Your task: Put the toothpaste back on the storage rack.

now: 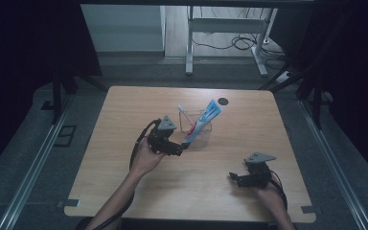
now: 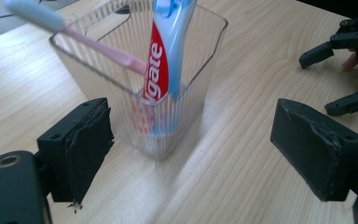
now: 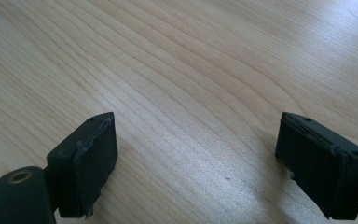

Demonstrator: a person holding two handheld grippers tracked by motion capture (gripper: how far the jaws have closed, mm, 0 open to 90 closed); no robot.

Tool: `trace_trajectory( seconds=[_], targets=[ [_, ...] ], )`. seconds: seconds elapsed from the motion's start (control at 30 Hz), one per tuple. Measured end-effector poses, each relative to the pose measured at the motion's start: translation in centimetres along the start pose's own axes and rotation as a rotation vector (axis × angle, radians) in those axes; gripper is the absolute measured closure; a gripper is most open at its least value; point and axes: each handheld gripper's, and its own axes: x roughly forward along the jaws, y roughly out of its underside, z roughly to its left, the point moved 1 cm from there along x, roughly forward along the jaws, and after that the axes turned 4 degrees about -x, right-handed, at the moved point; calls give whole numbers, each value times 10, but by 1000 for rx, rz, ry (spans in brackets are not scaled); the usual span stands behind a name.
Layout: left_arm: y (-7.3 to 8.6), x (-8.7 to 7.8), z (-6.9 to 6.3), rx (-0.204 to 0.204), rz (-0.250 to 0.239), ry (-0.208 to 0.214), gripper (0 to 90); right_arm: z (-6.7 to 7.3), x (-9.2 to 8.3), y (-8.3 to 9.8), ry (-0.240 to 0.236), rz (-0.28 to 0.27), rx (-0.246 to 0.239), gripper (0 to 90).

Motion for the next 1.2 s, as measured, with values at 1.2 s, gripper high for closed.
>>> trace_trajectory(
  seconds=[1.2],
  targets=[
    [87,-25,8,-75,35,-65,128,0,0,0,1,1,5,124]
  ],
)
